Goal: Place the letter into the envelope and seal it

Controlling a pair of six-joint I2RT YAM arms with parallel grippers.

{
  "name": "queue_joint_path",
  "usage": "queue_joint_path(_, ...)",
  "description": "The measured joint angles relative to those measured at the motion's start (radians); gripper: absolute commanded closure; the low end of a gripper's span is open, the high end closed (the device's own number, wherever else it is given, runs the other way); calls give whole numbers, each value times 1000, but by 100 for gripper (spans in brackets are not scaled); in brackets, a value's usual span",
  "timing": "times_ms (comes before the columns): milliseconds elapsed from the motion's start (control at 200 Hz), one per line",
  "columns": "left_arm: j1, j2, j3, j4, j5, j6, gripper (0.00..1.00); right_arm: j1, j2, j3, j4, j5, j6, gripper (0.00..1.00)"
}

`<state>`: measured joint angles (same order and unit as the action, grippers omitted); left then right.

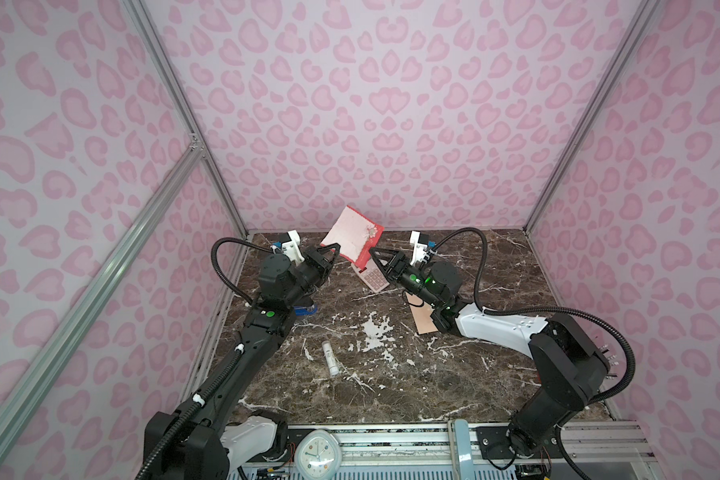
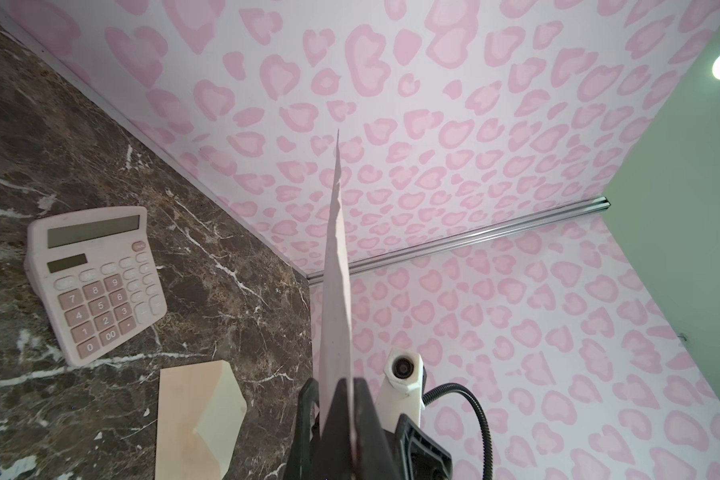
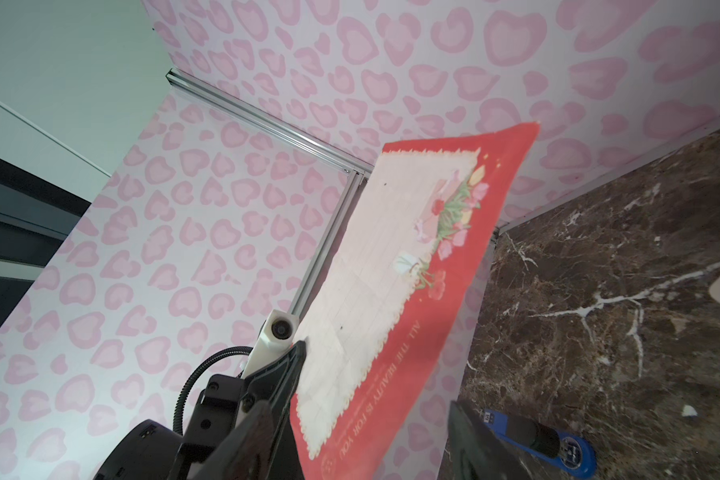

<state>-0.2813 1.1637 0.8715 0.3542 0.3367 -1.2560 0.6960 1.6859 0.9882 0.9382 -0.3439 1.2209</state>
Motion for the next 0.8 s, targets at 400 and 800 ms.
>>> queue_joint_path(400, -46, 42, 11, 63, -23, -18, 96, 22, 61, 6, 108, 3, 82, 54)
queue_joint_path(800, -47, 42, 11, 56, -25, 4, 86, 18, 44, 10, 169, 35, 95, 100)
